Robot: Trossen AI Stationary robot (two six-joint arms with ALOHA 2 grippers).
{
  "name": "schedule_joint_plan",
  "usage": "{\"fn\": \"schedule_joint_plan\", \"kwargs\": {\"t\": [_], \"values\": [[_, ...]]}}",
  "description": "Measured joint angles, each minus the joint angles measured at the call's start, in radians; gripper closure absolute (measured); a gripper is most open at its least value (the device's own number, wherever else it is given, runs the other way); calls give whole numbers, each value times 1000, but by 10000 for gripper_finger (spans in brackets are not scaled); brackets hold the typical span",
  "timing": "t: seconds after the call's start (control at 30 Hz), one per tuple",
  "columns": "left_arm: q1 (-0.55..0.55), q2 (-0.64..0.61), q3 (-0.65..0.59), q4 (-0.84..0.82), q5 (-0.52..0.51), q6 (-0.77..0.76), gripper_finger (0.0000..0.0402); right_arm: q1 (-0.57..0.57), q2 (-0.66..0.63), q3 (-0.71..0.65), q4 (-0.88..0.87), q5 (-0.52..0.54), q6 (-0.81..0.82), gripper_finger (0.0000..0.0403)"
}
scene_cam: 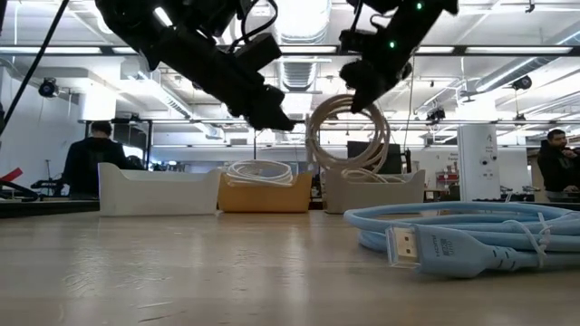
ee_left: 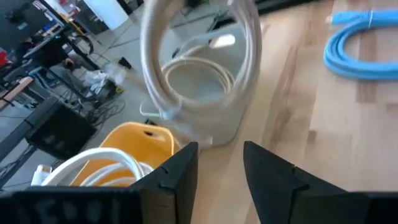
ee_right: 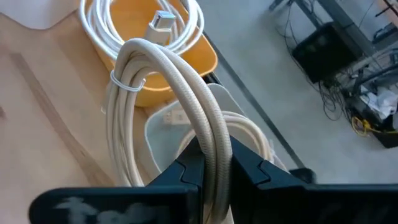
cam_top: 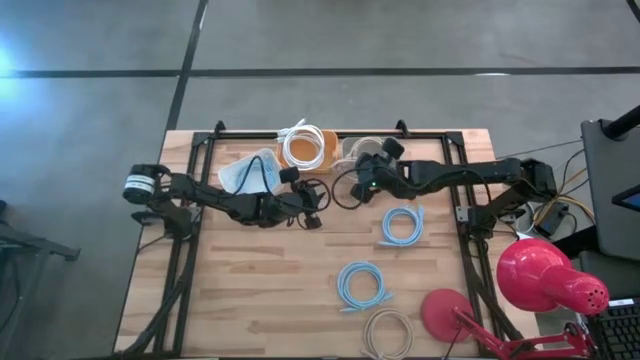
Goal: Sort HDMI cables
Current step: Put the left brown HDMI cable into the brown bin
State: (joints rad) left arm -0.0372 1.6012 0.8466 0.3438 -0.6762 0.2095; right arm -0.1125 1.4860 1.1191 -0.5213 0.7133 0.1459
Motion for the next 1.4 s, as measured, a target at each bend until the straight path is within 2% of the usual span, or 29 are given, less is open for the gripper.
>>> {"fn": "schedule_joint_plan", "kwargs": {"t": [0.2, 0.33, 0.4, 0.57, 0.73, 0.8, 1.2, 1.4], "values": [[1, 0, 0, -57, -5, -11, 260, -4, -27, 87, -150, -2, -26, 369], [0, 0, -1, -67, -5, -12, 260, -46, -97, 56, -149, -17, -55, 369], [0, 0, -1, -72, -5, -12, 260, -88, -140, 13, -139, -64, -47, 369], [1, 0, -1, -70, -4, -11, 260, -220, -229, -153, 85, -164, -173, 369], [2, 0, -1, -67, -3, -13, 261, -353, -240, -299, 333, -405, -226, 369], [2, 0, -1, -67, -3, -21, 261, -388, -228, -340, 390, -450, -223, 369], [3, 1, -1, -68, 0, -25, 261, -491, -175, -406, 405, -452, -200, 368], [3, 1, -1, -68, 0, -26, 261, -491, -110, -403, 414, -447, -179, 330]]}}
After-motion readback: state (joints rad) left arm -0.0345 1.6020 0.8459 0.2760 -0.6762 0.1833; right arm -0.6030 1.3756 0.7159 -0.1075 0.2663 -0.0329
